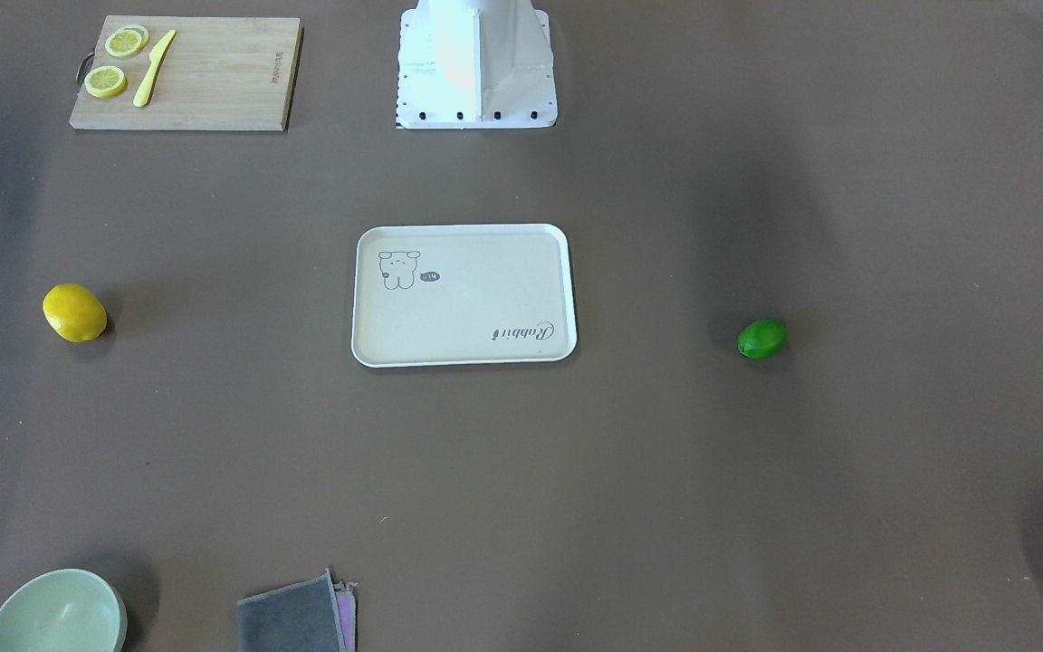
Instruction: Place all lemons on tray
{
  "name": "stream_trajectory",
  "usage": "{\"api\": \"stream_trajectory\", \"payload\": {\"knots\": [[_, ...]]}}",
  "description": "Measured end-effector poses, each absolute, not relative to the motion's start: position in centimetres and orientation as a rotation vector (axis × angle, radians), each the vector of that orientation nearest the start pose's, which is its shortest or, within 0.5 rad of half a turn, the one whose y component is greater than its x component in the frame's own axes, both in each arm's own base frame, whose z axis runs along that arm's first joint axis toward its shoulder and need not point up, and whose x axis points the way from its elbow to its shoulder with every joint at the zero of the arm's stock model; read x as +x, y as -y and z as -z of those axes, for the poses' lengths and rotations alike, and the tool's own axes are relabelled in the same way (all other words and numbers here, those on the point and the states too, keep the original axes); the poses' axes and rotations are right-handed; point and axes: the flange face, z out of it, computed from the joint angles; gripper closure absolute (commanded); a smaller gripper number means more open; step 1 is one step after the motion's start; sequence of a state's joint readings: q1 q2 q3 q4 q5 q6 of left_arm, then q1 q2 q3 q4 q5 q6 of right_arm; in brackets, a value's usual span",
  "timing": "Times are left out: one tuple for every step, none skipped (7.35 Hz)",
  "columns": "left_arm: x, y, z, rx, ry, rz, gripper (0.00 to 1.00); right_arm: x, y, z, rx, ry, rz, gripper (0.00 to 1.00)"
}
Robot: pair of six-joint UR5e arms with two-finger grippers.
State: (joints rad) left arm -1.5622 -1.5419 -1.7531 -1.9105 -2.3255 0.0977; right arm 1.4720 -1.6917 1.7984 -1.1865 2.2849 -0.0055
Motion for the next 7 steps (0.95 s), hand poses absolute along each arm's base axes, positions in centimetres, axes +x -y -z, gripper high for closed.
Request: {"api": "stream_trajectory", "payload": {"knots": [[-5.9,49.9,-54.5,0.520,-0.735,-0.300,0.01,1.3,47.1,-55.6,0.444,0.730,0.294,0.00],[-5.7,49.7,-54.7,0.535,-0.762,-0.317,0.01,0.2,47.3,-55.5,0.441,0.736,0.316,0.00],[-5.2,49.7,-54.5,0.556,-0.788,-0.339,0.02,-1.4,47.3,-55.4,0.429,0.743,0.343,0.00],[-3.9,50.0,-54.1,0.570,-0.806,-0.373,0.02,-3.3,47.3,-55.2,0.401,0.761,0.340,0.00],[-0.9,50.6,-53.1,0.580,-0.825,-0.440,0.02,-5.5,47.3,-54.7,0.361,0.787,0.304,0.00],[2.8,51.1,-52.2,0.583,-0.846,-0.517,0.02,-7.7,47.3,-53.9,0.324,0.812,0.272,0.00],[6.5,51.2,-51.6,0.576,-0.865,-0.588,0.02,-9.3,47.1,-53.1,0.302,0.829,0.256,0.00]]}}
